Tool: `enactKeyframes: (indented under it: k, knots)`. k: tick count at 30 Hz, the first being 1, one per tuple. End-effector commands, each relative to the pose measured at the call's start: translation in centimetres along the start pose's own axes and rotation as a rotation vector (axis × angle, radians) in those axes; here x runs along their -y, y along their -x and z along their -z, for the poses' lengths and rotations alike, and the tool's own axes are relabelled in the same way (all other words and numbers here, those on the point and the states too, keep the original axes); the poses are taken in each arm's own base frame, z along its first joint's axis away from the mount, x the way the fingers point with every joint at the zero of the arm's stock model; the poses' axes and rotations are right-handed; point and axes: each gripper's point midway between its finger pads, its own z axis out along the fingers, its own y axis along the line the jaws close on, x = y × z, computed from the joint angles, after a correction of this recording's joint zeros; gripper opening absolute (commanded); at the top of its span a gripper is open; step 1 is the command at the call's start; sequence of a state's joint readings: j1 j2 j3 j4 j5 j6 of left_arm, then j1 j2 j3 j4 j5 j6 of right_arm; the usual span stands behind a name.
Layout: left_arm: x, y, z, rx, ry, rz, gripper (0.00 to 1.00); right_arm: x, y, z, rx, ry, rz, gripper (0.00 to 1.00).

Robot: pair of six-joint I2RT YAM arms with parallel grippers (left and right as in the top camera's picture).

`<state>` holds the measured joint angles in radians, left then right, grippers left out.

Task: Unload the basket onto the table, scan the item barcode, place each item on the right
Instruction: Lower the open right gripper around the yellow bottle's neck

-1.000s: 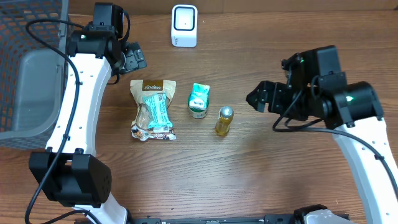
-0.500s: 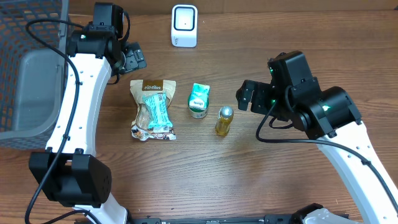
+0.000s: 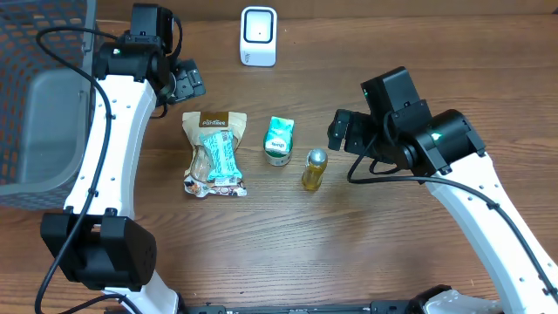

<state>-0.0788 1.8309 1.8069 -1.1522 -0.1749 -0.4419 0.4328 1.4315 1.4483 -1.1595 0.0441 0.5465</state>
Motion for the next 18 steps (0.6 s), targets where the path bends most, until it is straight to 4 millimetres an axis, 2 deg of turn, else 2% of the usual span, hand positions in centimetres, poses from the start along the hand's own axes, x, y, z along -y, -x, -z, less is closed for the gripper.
enactKeyframes:
  k: [1, 6, 13, 18]
  knots:
    - [0.3, 0.4, 0.8, 0.023, -0.014, -0.014, 1.0, -0.5, 0.8, 0.7, 0.037, 0.011, -0.001, 1.0]
    - [0.3, 0.4, 0.8, 0.023, -0.014, -0.014, 1.0, -0.5, 0.7, -0.3, 0.012, -0.002, -0.023, 1.0]
    - [0.3, 0.4, 0.8, 0.023, -0.014, -0.014, 1.0, -1.2, -0.5, -3.5, -0.074, -0.037, 0.005, 1.0]
    - [0.3, 0.4, 0.8, 0.023, -0.014, -0.014, 0.99, -2.1, -0.7, -4.1, -0.073, -0.023, 0.025, 1.0]
